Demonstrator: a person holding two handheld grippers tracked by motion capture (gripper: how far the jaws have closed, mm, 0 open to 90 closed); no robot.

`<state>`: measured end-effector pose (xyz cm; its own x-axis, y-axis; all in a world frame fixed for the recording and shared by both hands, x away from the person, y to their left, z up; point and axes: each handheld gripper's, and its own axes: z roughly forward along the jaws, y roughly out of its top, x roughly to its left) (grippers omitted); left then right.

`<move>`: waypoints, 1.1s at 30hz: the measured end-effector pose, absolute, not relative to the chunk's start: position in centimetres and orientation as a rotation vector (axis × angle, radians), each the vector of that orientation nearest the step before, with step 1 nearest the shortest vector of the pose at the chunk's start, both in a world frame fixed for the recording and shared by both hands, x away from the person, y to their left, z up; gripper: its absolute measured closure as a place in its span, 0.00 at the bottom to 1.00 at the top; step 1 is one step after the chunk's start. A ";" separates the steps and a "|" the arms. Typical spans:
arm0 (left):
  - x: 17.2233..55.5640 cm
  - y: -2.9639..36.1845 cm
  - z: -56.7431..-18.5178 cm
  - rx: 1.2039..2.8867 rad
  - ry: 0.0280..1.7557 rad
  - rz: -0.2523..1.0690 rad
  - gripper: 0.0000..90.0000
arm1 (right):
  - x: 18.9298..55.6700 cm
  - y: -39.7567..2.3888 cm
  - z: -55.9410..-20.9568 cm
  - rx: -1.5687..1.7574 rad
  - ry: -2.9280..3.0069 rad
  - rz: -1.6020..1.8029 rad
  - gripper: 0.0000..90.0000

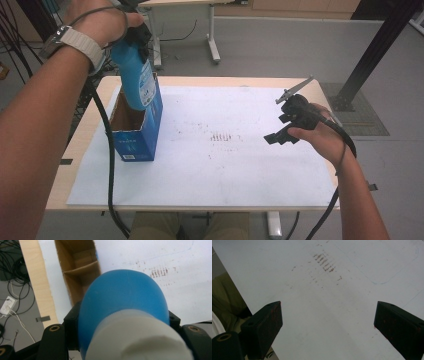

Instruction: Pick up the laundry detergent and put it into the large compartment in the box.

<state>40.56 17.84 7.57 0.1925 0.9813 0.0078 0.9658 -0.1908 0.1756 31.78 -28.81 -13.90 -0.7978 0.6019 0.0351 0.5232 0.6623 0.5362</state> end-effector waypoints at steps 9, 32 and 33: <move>40.8 19.7 7.5 2.278 1.968 0.170 0.42 | 32.0 -28.6 -14.0 0.923 2.734 0.816 0.09; 41.6 22.7 5.6 2.186 2.075 0.167 0.42 | 33.1 -28.0 -14.7 0.908 2.755 0.818 0.09; 41.7 22.8 5.4 2.181 2.077 0.164 0.42 | 33.1 -28.0 -14.7 0.908 2.755 0.818 0.09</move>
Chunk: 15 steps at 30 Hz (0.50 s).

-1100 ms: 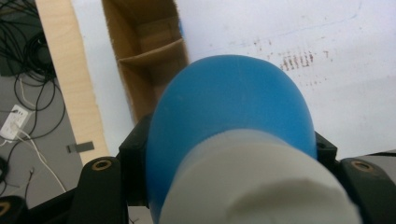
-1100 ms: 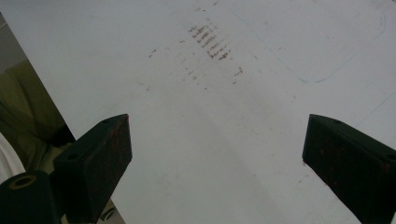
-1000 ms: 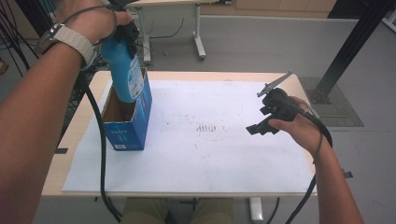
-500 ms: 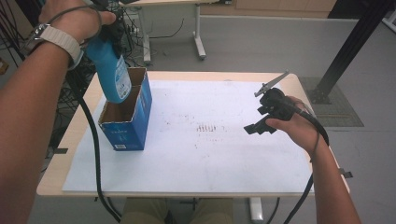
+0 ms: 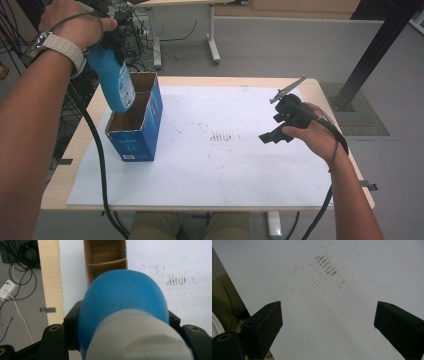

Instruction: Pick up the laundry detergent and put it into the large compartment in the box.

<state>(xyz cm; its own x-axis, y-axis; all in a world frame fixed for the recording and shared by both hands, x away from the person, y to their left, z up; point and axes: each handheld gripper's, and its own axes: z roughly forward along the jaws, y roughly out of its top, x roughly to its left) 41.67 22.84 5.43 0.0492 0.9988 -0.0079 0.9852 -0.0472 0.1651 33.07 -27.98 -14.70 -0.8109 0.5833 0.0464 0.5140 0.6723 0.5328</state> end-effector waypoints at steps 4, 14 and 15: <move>41.9 23.1 5.0 2.174 2.083 0.153 0.42 | 33.2 -28.0 -14.8 0.910 2.755 0.818 0.09; 42.5 23.3 3.7 2.180 2.098 0.135 0.42 | 33.3 -27.9 -15.0 0.915 2.756 0.820 0.09; 42.5 23.3 3.7 2.180 2.098 0.135 0.42 | 33.3 -27.9 -15.0 0.915 2.756 0.820 0.09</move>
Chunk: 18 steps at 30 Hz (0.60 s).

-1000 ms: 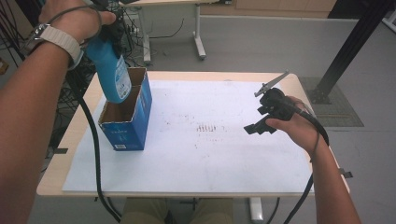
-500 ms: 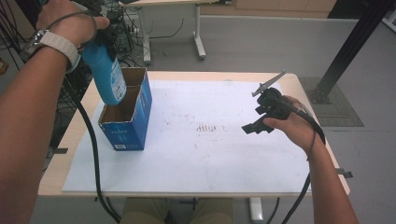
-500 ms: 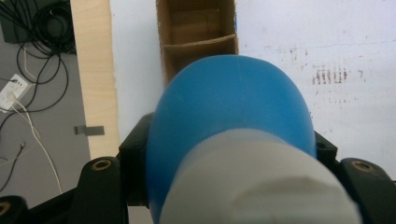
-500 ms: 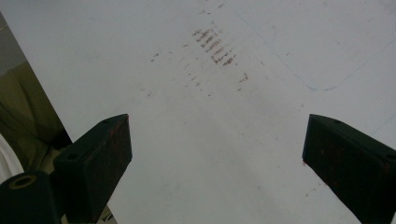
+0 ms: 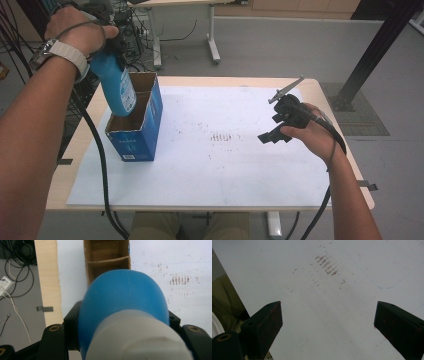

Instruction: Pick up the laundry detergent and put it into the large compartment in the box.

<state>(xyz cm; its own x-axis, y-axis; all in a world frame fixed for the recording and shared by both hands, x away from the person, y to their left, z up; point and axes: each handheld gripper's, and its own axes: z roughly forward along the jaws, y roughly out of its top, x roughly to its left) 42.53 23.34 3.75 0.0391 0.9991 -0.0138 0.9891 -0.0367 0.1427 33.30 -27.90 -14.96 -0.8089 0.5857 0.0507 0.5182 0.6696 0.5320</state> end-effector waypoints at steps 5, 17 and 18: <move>42.5 23.5 3.3 2.168 2.105 0.144 0.42 | 33.3 -27.9 -15.0 0.916 2.754 0.822 0.09; 42.7 23.6 1.6 2.169 2.097 0.144 0.42 | 33.0 -28.1 -15.0 0.928 2.747 0.824 0.09; 42.7 23.6 1.3 2.165 2.092 0.150 0.42 | 32.9 -28.2 -15.1 0.927 2.748 0.823 0.09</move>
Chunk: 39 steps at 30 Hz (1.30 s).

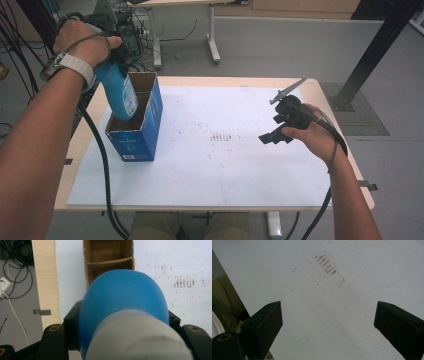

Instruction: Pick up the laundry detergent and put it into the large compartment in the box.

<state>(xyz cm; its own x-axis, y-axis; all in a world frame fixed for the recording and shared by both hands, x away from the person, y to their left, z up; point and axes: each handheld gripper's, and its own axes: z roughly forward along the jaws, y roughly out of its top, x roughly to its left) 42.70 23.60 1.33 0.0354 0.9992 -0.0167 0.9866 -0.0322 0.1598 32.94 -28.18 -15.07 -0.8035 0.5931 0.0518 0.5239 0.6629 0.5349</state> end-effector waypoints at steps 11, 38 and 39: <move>43.1 23.7 0.3 2.164 2.107 0.141 0.42 | 33.1 -28.2 -15.3 0.934 2.752 0.822 0.09; 44.4 23.7 -3.8 2.190 2.110 0.106 0.42 | 33.4 -28.1 -15.9 0.947 2.762 0.820 0.09; 44.4 23.7 -4.0 2.189 2.106 0.106 0.42 | 33.4 -28.2 -16.0 0.947 2.763 0.821 0.09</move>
